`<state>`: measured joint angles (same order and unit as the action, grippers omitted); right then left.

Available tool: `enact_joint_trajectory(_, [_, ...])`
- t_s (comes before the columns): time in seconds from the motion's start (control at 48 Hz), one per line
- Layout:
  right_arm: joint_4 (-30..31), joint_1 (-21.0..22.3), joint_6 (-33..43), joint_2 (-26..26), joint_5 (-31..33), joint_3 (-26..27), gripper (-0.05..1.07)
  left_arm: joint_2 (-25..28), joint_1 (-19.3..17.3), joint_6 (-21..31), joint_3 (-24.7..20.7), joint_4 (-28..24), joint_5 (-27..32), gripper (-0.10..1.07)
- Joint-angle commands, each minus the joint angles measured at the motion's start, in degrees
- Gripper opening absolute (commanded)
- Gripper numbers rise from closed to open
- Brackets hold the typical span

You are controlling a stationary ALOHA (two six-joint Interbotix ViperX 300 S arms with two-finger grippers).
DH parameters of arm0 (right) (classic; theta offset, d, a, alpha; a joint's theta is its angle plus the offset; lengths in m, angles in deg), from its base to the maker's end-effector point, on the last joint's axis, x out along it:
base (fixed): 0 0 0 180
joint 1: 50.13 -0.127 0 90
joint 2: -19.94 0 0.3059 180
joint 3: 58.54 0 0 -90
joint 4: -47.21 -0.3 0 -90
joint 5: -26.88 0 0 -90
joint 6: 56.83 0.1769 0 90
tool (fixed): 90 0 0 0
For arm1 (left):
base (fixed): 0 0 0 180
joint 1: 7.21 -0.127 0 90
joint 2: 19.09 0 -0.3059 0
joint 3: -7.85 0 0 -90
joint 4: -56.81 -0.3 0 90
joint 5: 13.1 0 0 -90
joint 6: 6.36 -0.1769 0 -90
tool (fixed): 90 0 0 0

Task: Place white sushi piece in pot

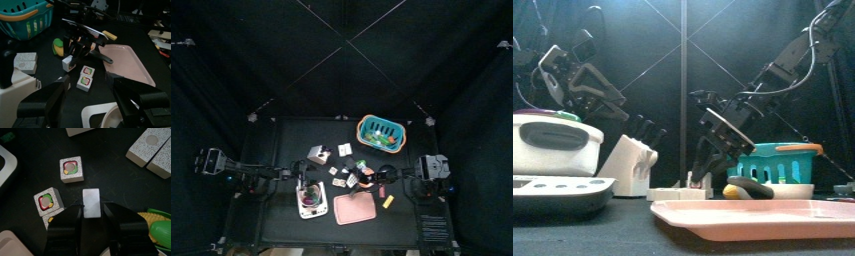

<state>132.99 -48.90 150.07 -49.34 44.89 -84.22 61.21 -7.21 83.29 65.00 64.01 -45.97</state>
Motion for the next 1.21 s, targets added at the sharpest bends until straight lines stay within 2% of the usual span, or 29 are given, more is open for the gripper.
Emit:
enact_joint_trajectory(0.0, [0.00, 0.18, 0.00, -2.72, 0.18, 0.79, 0.59, -0.18, 0.26, -0.09, -0.53, 0.09, -0.62, 0.94])
enact_joint_trajectory(0.229, [0.26, -0.18, 0.09, -4.31, 0.18, 1.41, 0.59, -2.64, -0.18, -0.53, 0.09, -0.09, -0.53, 0.94])
enact_joint_trajectory(0.458, [1.67, -3.78, 0.00, -5.10, -0.44, 6.42, 0.59, -14.59, -2.02, -0.44, 4.13, -2.99, 1.67, 0.94])
enact_joint_trajectory(0.562, [4.04, -5.63, 0.00, -4.48, -0.88, 9.84, 0.59, -20.92, -3.60, -0.44, 6.68, -3.78, 5.01, 0.94])
enact_joint_trajectory(0.688, [5.45, -7.21, 0.09, -2.90, -1.05, 14.15, 0.59, -25.31, -6.24, -0.35, 9.23, -3.69, 9.23, 0.94])
enact_joint_trajectory(0.771, [5.01, -7.65, 0.18, -1.49, -1.05, 16.44, 0.59, -26.19, -7.65, -0.18, 10.99, -3.60, 10.20, 0.94])
enact_joint_trajectory(0.917, [2.37, -8.61, 0.09, 1.58, -1.32, 20.92, 0.59, -26.28, -7.73, -0.26, 13.45, -3.69, 10.11, 0.94])
enact_joint_trajectory(1.188, [1.93, -9.58, 0.00, 7.38, -4.22, 28.13, 0.59, -26.46, -7.73, -0.35, 13.36, -5.36, 10.11, 0.94])
